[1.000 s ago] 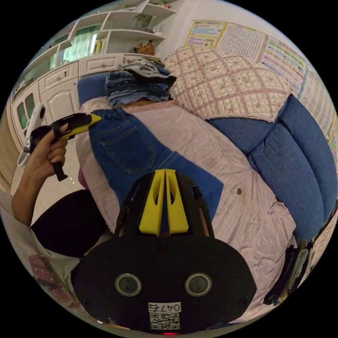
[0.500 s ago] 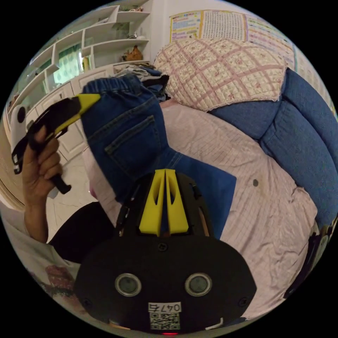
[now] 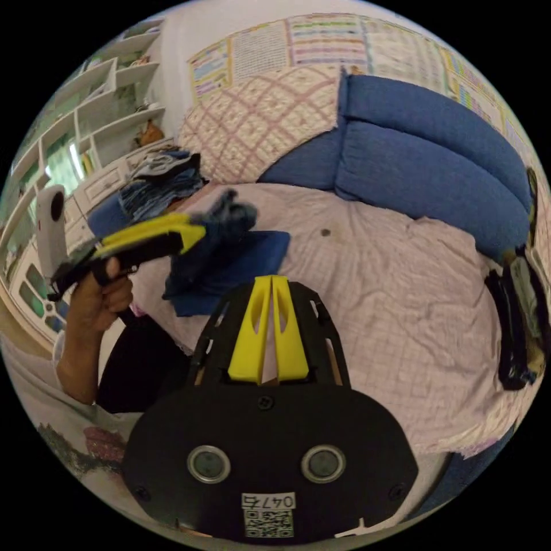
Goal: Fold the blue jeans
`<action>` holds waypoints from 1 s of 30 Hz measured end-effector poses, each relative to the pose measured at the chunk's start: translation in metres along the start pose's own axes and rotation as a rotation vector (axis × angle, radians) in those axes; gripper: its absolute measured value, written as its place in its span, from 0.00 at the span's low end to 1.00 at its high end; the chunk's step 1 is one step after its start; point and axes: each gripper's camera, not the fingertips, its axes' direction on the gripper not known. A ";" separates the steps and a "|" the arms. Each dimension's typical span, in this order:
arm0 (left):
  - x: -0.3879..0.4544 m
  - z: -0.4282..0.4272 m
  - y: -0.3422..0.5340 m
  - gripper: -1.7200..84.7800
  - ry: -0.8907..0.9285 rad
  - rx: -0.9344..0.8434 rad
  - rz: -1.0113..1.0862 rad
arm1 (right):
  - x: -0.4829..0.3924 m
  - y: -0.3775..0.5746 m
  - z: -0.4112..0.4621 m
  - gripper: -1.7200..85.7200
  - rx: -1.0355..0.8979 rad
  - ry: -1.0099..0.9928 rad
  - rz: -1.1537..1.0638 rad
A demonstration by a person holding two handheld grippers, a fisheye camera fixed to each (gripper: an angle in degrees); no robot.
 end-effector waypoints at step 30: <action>-0.183 0.088 0.389 0.13 -0.207 -0.334 -0.046 | 0.212 0.254 0.367 0.17 -0.016 -0.418 0.272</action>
